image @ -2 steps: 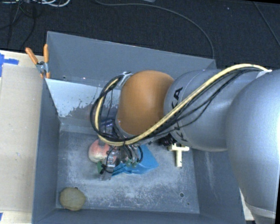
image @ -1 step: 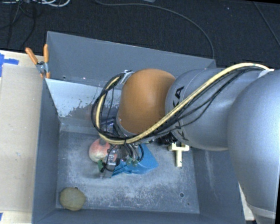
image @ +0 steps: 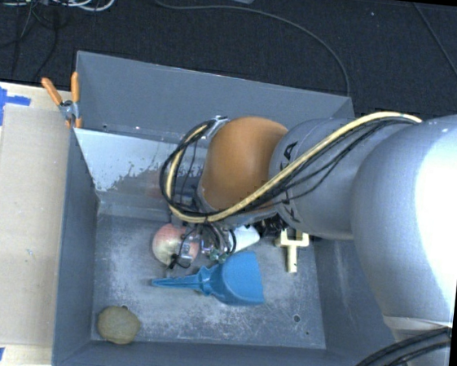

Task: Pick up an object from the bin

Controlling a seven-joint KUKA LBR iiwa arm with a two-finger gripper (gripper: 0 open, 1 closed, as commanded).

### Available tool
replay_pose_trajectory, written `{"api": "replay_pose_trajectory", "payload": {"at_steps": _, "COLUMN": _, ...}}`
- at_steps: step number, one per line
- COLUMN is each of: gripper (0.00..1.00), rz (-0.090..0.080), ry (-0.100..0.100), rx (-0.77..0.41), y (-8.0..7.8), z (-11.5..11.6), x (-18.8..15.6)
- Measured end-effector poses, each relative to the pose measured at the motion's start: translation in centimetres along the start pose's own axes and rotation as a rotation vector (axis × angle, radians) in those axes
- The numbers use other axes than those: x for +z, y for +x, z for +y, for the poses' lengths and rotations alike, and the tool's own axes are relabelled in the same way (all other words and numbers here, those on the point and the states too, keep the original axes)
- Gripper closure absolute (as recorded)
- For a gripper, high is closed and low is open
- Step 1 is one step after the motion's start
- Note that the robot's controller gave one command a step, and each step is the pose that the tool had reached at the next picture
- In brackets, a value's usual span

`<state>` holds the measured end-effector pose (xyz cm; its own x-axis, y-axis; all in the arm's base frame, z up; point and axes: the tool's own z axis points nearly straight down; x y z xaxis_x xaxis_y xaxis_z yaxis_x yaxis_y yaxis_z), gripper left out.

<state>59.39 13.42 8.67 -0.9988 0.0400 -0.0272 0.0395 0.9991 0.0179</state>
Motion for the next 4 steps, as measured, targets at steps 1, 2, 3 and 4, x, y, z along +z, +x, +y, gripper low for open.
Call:
{"api": "replay_pose_trajectory", "payload": {"at_steps": 1, "gripper": 0.00, "rz": 0.007, "ry": 0.003, "rx": -0.003, "y": 0.3, "z": 0.1, "x": 0.1}}
{"api": "replay_pose_trajectory", "payload": {"at_steps": 2, "gripper": 0.00, "rz": -0.022, "ry": -0.018, "rx": 0.003, "y": -0.7, "z": -1.1, "x": 0.3}}
{"api": "replay_pose_trajectory", "payload": {"at_steps": 3, "gripper": 0.00, "rz": -0.017, "ry": -0.027, "rx": 0.003, "y": -1.3, "z": -1.9, "x": 0.3}}
{"api": "replay_pose_trajectory", "payload": {"at_steps": 4, "gripper": 1.00, "rz": -0.020, "ry": -0.038, "rx": 0.066, "y": -1.3, "z": -2.1, "x": 0.2}}
